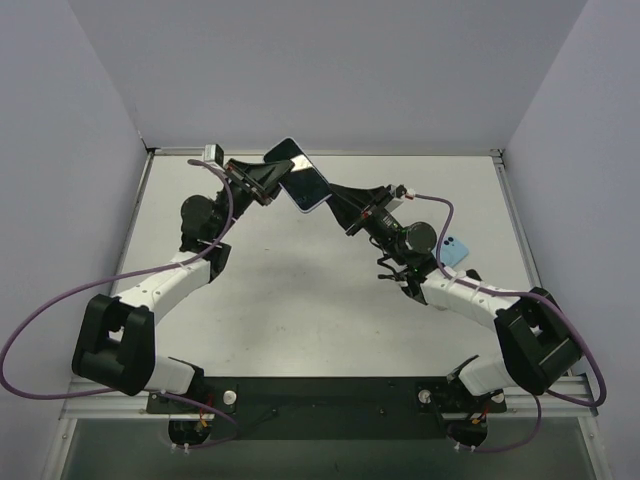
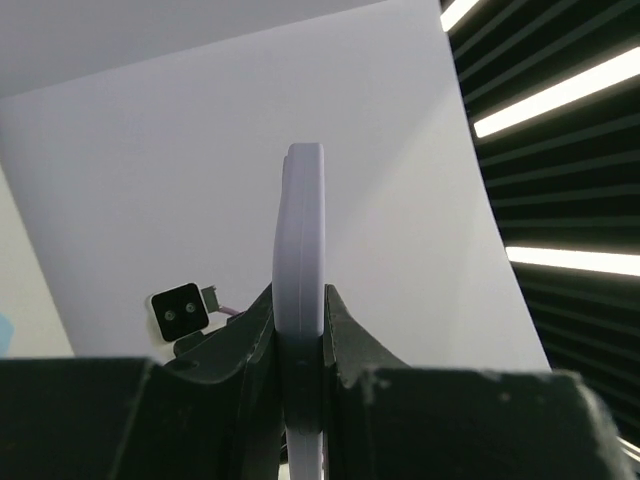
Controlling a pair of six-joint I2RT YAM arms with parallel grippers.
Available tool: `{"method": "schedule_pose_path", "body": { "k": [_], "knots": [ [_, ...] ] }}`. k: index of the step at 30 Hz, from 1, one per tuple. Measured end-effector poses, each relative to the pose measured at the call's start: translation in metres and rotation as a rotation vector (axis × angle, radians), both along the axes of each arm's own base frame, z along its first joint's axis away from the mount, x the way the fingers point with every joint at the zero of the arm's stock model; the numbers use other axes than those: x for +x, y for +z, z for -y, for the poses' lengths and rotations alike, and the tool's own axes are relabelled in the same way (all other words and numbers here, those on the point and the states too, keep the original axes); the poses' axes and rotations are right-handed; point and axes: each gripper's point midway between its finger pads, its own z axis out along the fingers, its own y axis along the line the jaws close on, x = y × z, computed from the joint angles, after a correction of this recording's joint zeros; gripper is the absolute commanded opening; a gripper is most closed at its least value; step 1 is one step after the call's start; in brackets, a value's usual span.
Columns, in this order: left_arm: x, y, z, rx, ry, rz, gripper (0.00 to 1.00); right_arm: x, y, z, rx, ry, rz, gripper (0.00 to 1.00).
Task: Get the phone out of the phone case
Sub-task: Pick up the phone at the center of the board.
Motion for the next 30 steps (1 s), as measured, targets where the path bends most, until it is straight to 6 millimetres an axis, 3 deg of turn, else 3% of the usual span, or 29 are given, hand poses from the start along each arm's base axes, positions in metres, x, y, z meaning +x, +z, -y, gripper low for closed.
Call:
{"method": "schedule_pose_path", "body": {
  "k": [5,18,30],
  "knots": [
    [-0.008,0.039,-0.006,-0.075,0.017,0.091,0.00,-0.002,0.035,-0.001,0.063,-0.007,0.056,0.00],
    [-0.016,0.085,-0.011,-0.177,0.028,0.170,0.00,-0.006,0.082,-0.003,0.162,-0.010,0.112,0.00],
    [-0.017,0.105,-0.018,-0.254,0.034,0.168,0.00,-0.003,0.104,-0.007,0.253,-0.006,0.130,0.00]
  ]
}}
